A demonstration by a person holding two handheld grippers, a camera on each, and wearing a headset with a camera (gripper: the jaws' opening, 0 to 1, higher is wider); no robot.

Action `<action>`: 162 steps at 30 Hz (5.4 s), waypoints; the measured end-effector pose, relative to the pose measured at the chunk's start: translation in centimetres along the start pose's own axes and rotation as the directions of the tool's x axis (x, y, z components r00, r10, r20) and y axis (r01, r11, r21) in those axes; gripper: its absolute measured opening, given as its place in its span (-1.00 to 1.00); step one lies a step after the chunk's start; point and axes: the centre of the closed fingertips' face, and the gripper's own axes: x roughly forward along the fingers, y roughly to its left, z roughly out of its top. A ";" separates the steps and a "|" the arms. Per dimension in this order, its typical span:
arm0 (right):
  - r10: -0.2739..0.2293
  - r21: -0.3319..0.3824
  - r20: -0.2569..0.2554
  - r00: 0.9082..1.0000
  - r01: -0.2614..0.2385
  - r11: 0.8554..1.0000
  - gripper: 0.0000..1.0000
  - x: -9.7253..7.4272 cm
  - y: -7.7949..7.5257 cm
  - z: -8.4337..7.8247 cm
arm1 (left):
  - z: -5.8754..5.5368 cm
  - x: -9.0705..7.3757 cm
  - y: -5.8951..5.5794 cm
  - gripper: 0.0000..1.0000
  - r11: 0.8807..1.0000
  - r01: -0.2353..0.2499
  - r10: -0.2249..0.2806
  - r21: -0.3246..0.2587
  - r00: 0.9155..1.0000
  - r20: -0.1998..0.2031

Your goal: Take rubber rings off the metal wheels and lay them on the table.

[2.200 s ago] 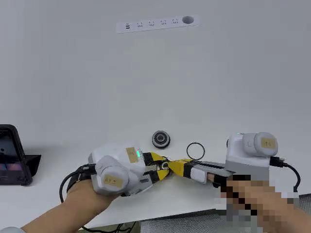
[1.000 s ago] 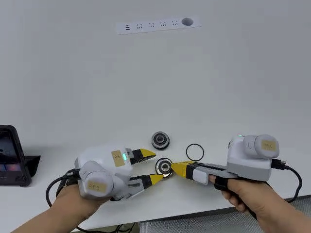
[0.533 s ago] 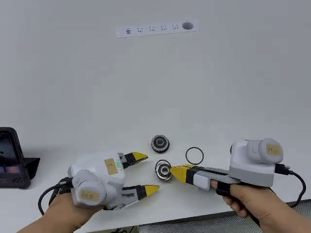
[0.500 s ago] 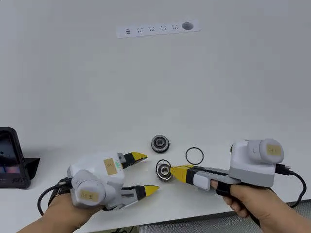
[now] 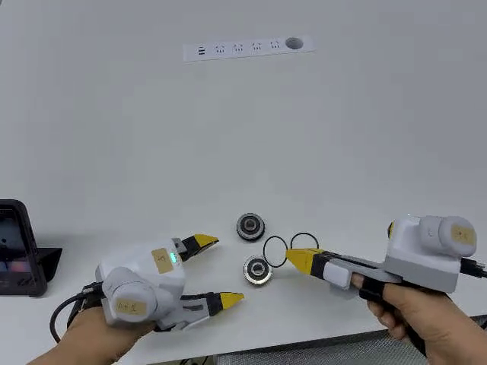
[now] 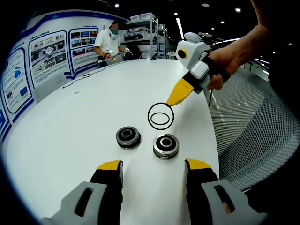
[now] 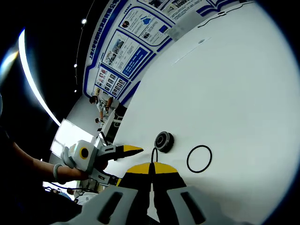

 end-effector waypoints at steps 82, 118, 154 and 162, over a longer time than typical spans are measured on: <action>-0.062 -0.163 -0.031 0.998 0.057 0.985 -0.67 4.2 -1.5 1.8 | 3.4 4.5 4.4 -0.61 0.999 -0.045 0.046 0.023 0.998 -0.036; -0.024 -0.086 -0.048 0.999 0.019 0.996 -0.60 7.5 -1.8 2.1 | 3.3 4.9 4.4 -0.72 1.000 -0.029 0.029 0.006 0.999 -0.021; -0.007 -0.050 -0.085 0.996 0.003 0.999 -0.76 7.0 -1.9 1.4 | 3.3 4.9 4.5 -0.73 0.999 -0.034 0.034 -0.005 0.999 -0.011; -0.025 -0.056 -0.105 0.994 0.019 0.998 -0.94 6.8 -2.3 1.0 | 3.3 4.9 4.5 -0.73 0.999 -0.034 0.034 -0.006 0.999 -0.011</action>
